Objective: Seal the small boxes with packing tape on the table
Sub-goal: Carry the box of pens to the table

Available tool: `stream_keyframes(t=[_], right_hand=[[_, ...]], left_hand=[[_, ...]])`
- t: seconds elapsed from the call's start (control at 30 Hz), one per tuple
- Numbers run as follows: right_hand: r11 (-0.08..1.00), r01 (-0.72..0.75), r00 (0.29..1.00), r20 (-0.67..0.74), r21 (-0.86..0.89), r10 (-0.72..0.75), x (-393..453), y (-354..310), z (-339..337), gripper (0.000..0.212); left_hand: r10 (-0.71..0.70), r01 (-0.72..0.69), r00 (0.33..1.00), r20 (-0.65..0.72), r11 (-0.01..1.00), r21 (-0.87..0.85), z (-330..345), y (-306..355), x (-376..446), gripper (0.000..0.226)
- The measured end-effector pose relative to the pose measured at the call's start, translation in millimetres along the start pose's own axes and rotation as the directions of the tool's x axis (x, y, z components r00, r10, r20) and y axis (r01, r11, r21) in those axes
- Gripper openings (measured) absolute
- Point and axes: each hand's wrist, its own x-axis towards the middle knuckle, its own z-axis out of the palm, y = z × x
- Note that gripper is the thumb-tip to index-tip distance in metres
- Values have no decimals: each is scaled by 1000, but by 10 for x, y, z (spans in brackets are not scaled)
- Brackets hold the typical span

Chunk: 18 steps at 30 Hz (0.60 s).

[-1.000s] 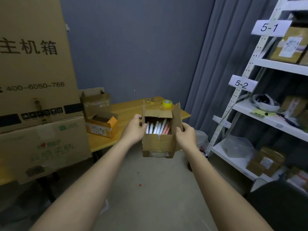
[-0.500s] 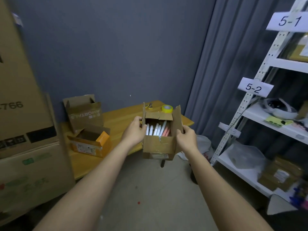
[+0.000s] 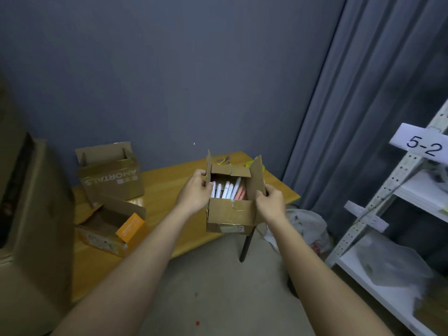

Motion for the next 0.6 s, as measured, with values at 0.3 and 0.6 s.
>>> stream_keyframes(t=[0.3,0.6], right_hand=[[999,44,983,177,13,-46,1040,-68,675,17],[998,60,958,281,-21,-52,1924,-249,1609,19]], left_hand=[[-126,125,988,-89,992,-13,-51,-305,858,40],[-197,197,974,-112,980,-7,-295,-760,1848,33]])
